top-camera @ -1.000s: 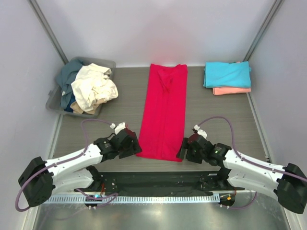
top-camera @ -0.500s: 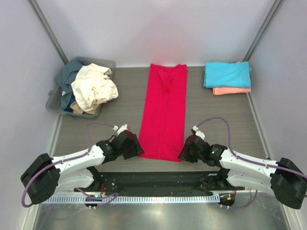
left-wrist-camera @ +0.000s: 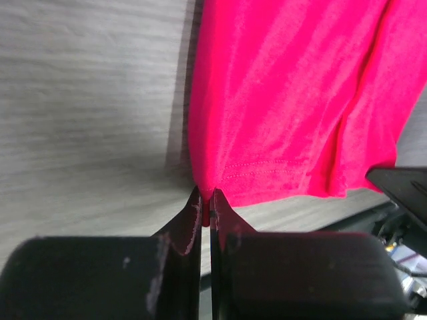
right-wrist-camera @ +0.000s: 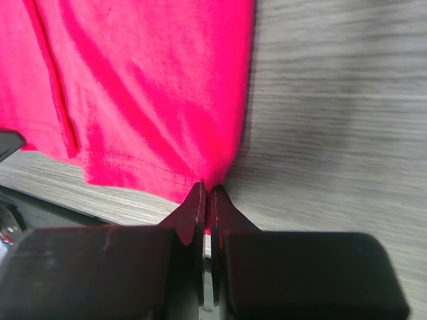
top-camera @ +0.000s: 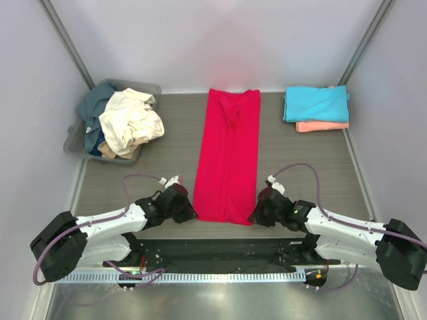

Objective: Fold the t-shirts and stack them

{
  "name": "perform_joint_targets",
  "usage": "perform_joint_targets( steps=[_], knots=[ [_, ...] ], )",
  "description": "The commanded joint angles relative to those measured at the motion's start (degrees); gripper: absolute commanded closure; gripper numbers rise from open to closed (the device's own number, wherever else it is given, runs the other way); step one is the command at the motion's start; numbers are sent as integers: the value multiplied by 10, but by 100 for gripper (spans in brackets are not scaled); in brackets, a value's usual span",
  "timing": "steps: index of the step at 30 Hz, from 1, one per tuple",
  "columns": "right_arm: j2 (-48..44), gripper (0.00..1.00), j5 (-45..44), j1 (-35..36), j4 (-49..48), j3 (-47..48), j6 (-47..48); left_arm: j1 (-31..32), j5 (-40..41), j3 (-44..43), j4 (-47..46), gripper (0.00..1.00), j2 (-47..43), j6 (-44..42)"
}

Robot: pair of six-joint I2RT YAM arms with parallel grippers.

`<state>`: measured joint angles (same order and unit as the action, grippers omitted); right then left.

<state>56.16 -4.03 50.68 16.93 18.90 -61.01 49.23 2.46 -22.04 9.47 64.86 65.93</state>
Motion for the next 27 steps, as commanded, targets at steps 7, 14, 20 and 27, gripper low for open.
perform_joint_targets(
  steps=[7,14,20,27],
  knots=[
    [-89,99,-41,4,173,6,-16,69,18,33,-20,100,-51,65],
    [-110,99,-26,4,216,14,-28,87,14,18,12,100,-75,85],
    [-124,99,-71,4,259,90,-18,87,43,-53,92,100,-72,36],
    [-58,99,-127,4,261,185,25,82,90,-187,174,100,-32,-33]
  ],
)
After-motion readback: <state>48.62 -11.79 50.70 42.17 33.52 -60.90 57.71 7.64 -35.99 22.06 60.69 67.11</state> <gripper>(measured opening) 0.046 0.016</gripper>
